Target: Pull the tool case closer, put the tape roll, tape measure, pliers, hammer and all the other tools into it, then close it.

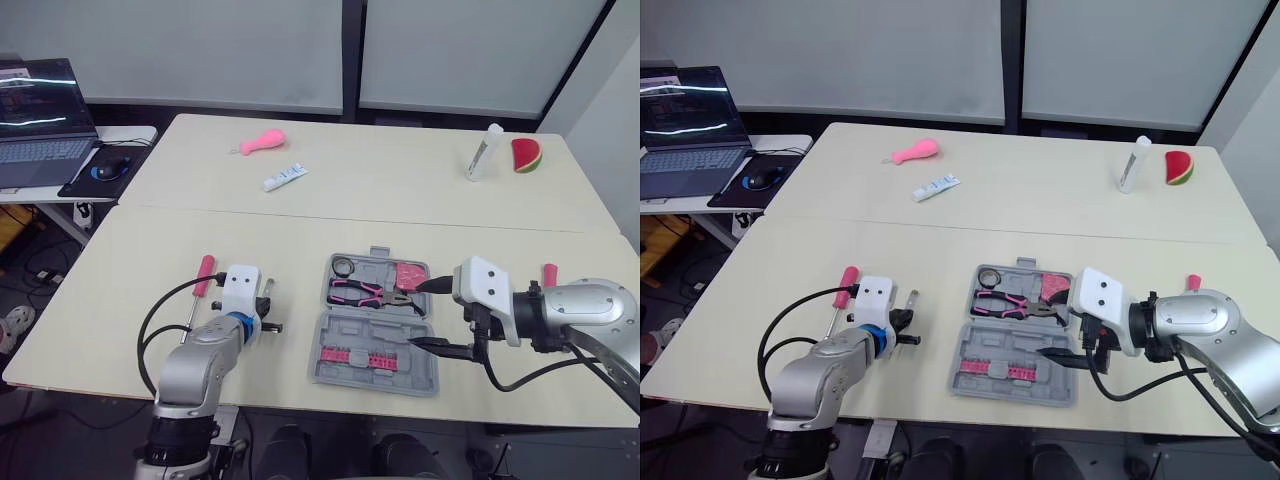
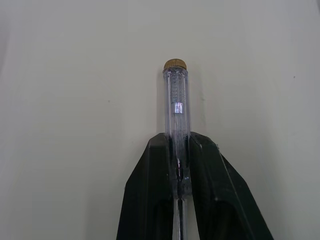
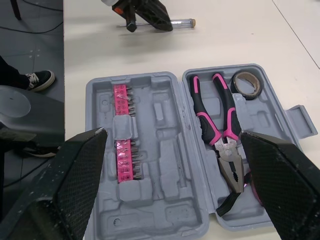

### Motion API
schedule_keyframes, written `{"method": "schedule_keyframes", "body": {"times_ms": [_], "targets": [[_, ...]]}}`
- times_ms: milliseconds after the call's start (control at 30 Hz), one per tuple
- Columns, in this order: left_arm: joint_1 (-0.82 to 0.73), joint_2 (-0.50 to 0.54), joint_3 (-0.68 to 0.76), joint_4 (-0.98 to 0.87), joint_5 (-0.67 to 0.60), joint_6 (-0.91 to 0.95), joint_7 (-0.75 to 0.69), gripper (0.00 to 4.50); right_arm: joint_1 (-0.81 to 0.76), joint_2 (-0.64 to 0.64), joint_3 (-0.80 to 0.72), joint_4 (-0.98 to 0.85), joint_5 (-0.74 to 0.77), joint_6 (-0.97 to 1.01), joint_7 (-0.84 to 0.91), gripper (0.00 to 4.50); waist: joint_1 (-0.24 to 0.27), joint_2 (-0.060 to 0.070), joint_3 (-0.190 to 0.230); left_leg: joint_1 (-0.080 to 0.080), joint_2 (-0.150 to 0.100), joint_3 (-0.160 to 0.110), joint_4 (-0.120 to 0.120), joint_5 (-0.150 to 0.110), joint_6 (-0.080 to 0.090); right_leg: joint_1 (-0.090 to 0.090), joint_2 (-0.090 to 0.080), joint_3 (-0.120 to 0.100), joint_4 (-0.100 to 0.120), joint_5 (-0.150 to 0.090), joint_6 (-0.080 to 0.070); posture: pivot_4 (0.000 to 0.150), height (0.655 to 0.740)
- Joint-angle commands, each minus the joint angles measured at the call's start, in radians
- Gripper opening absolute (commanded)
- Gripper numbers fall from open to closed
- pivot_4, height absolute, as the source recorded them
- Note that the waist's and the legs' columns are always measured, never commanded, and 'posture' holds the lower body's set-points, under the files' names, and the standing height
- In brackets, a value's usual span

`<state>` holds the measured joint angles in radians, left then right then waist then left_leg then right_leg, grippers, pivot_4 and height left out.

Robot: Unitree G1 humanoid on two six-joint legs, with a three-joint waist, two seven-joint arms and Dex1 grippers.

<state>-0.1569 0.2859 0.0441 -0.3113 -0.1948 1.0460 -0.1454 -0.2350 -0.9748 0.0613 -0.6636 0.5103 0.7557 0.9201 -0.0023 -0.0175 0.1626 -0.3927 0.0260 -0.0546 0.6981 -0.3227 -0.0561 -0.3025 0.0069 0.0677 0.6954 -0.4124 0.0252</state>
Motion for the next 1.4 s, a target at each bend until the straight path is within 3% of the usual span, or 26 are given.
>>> {"method": "schedule_keyframes", "body": {"times_ms": [33, 600, 933, 1267, 1400], "targets": [[0.013, 0.05, -0.021, -0.064, -0.015, 0.016, -0.054, 0.16, -0.017, -0.01, -0.03, -0.034, 0.019, 0.003, 0.007, 4.5, 0.001, 0.0, 0.0, 0.0, 0.0, 0.0, 0.0, 0.0, 0.0, 0.0, 0.0, 0.0, 0.0, 0.0, 0.0, 0.15, 0.74], [0.027, 0.245, -0.073, -0.052, -0.017, -0.141, -0.26, 0.16, -0.036, -0.006, -0.034, -0.053, 0.042, 0.039, -0.01, 4.5, 0.002, 0.0, 0.001, -0.002, 0.0, -0.002, 0.0, 0.0, 0.0, -0.001, 0.0, -0.002, -0.001, 0.0, 0.0, 0.15, 0.74], [0.007, 0.299, -0.059, 0.012, -0.045, -0.217, -0.368, 0.16, -0.039, -0.002, -0.03, -0.054, 0.045, 0.041, -0.01, 4.5, 0.001, 0.0, 0.001, -0.003, 0.0, -0.002, 0.0, 0.0, 0.001, -0.002, 0.0, -0.002, -0.001, 0.0, 0.0, 0.15, 0.74], [-0.037, 0.453, -0.107, 0.118, -0.048, -0.426, -0.639, 0.16, -0.025, 0.0, -0.03, -0.057, 0.041, 0.032, -0.012, 4.5, 0.001, 0.0, 0.001, -0.004, 0.0, -0.002, 0.0, 0.0, 0.001, -0.004, 0.0, -0.003, 0.0, 0.0, 0.0, 0.15, 0.74], [-0.105, 0.521, -0.15, 0.218, -0.029, -0.624, -0.826, 0.16, -0.023, 0.002, -0.034, -0.061, 0.044, 0.035, -0.015, 4.5, 0.0, 0.001, 0.001, -0.005, 0.0, -0.002, 0.0, 0.0, 0.001, -0.006, 0.0, -0.003, 0.0, 0.0, 0.0, 0.15, 0.74]]}}
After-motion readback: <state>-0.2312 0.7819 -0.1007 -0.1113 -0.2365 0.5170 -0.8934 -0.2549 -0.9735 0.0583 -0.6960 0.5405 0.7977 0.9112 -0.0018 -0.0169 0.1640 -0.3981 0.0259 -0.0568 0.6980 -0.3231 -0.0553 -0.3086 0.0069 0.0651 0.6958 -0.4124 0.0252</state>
